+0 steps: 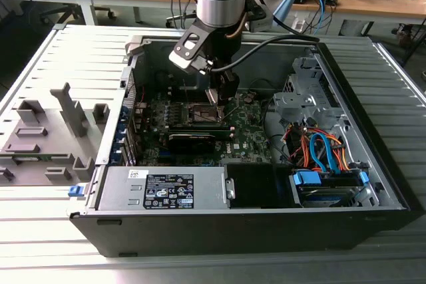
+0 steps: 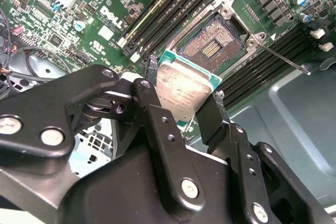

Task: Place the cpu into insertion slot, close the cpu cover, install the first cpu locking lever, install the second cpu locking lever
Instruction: 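Place the cpu into insertion slot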

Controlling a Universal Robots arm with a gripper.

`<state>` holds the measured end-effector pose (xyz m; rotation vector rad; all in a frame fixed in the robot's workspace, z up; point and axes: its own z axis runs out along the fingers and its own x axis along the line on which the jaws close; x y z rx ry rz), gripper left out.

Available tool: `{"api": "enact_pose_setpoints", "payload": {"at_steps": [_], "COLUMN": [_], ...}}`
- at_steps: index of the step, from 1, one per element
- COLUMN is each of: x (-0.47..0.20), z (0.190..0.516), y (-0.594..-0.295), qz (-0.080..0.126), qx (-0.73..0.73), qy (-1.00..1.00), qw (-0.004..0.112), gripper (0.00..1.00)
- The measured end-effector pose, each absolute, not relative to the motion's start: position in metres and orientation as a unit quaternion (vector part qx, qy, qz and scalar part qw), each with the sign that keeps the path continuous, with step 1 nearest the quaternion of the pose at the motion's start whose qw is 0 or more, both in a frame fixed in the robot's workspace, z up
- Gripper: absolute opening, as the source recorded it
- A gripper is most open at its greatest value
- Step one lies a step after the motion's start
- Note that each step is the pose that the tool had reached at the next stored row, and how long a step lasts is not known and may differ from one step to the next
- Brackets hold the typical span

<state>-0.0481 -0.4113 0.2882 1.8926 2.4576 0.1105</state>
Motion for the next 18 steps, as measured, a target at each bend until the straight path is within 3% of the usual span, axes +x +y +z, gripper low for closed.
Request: {"api": "enact_pose_setpoints", "payload": {"at_steps": [18], "x": [-0.0481], "z": [0.2882], "y": [-0.4113], "qz": [0.035], "qx": [0.616], "qy": [0.787], "qw": [0.019], "gripper": [0.54]}}
